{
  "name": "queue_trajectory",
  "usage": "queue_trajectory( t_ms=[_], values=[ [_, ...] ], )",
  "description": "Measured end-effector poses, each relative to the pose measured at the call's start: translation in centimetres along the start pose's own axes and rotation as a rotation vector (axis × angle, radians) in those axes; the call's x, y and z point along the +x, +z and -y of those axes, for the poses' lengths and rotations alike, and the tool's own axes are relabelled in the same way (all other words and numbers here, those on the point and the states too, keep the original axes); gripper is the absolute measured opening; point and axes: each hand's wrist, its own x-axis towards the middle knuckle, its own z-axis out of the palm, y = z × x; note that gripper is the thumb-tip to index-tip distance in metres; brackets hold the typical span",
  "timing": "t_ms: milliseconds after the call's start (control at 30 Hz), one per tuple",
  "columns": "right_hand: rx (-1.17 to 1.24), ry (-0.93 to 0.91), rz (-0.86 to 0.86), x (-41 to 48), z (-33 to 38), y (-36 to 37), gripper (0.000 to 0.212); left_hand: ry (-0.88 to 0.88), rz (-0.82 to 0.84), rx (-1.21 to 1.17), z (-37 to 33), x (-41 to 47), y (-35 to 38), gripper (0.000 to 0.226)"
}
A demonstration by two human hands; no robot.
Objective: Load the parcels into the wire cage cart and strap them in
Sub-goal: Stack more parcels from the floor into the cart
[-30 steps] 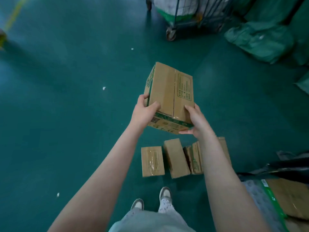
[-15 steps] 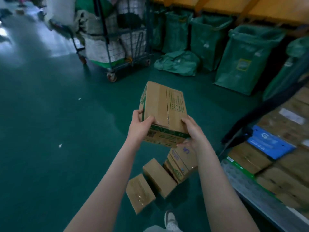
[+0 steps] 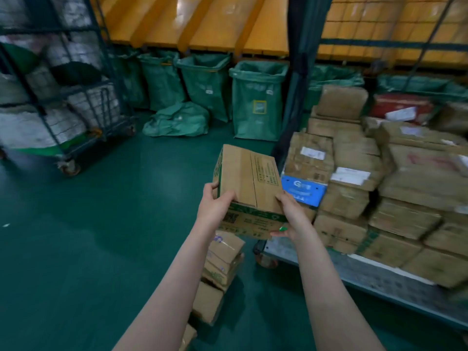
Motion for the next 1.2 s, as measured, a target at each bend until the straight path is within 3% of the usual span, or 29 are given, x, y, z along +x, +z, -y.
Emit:
queue_trajectory(
  t_ms=[733,1200],
  values=[
    [0.145,-0.001,-0.404,-2.5,0.3,-33.5,0.039,-0.063,0.375,0.014,-3.0,-4.9,33.6,0.042],
    [0.274,0.056,-0.592,-0.1,-1.1,-46.6,0.039,-0.097,0.634,0.115,-2.9,-3.8,49.5,0.045]
  ],
)
